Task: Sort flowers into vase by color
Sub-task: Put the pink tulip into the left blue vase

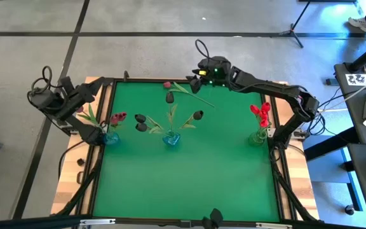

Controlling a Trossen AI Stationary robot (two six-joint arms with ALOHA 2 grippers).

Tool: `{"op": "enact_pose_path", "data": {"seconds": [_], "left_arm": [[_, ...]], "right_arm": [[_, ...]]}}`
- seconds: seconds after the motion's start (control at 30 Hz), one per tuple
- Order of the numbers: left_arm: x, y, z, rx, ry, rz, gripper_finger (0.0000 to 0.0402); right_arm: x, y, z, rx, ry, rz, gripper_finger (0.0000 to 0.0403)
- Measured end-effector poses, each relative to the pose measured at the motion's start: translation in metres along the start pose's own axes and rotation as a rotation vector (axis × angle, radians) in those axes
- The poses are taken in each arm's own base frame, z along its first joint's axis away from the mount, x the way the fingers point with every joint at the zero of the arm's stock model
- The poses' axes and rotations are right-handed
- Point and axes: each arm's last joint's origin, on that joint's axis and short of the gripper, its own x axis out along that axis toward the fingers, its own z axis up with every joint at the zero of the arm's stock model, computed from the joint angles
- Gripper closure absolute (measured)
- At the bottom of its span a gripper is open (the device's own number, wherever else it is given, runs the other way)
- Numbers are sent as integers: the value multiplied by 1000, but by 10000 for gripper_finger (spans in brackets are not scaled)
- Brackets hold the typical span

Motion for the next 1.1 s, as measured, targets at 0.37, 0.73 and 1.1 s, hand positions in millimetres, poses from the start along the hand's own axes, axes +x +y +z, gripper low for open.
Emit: {"op": "enact_pose_path", "data": {"seconds": [0.37,0.73,1.1], "left_arm": [[0,3,1,28,-63,85,249],[0,3,1,-7,-52,68,249],[0,3,1,-45,-53,67,249]], "right_arm": [[36,-50,-26,40,157,-4,170],[62,-112,-64,242,357,347,170],[88,-133,-104,260,458,430,170]]}}
